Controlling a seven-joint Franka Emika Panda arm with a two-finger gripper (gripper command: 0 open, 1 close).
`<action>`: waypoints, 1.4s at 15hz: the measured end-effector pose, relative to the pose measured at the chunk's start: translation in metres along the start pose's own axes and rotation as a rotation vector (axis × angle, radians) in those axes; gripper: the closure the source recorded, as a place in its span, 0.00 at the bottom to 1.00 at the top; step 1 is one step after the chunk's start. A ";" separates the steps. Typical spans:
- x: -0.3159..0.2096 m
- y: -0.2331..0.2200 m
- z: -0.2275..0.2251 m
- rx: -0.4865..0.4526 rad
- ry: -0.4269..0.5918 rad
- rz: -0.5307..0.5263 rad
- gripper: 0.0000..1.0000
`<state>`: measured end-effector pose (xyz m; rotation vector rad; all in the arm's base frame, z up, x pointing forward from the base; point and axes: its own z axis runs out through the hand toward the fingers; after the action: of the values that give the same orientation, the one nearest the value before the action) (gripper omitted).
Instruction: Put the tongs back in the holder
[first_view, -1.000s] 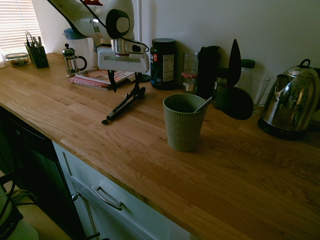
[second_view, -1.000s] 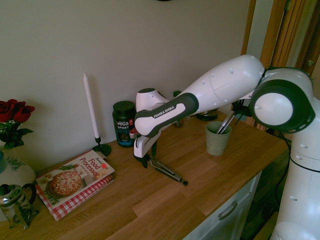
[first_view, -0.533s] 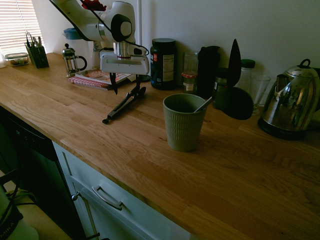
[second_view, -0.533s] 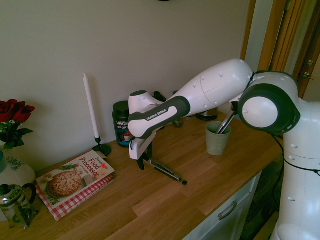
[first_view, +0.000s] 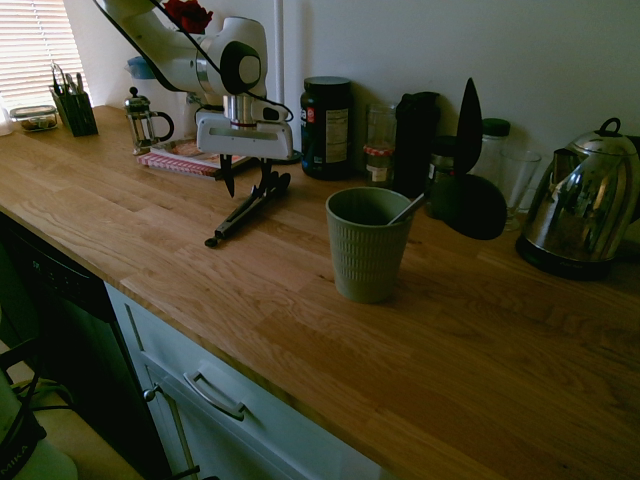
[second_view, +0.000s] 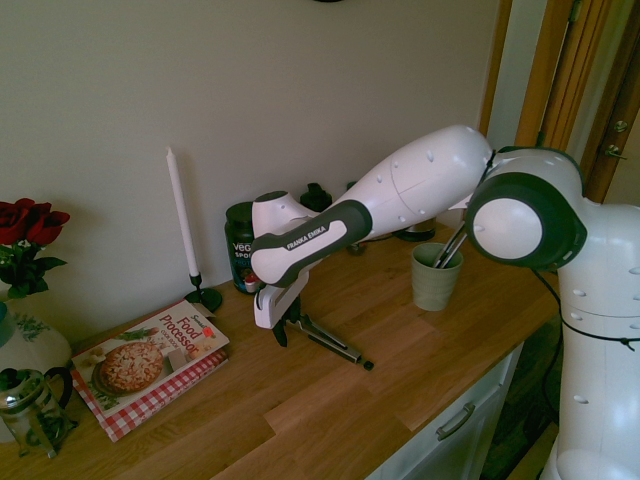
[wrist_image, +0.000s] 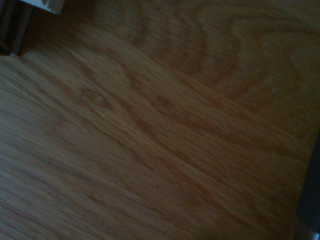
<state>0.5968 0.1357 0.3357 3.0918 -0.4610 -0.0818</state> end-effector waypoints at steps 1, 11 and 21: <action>0.000 0.000 0.000 0.000 0.000 0.002 1.00; 0.015 0.024 -0.001 -0.004 0.015 0.055 1.00; 0.025 0.027 -0.029 0.012 0.052 0.117 1.00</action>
<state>0.6142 0.1029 0.3636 3.0623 -0.6408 0.0022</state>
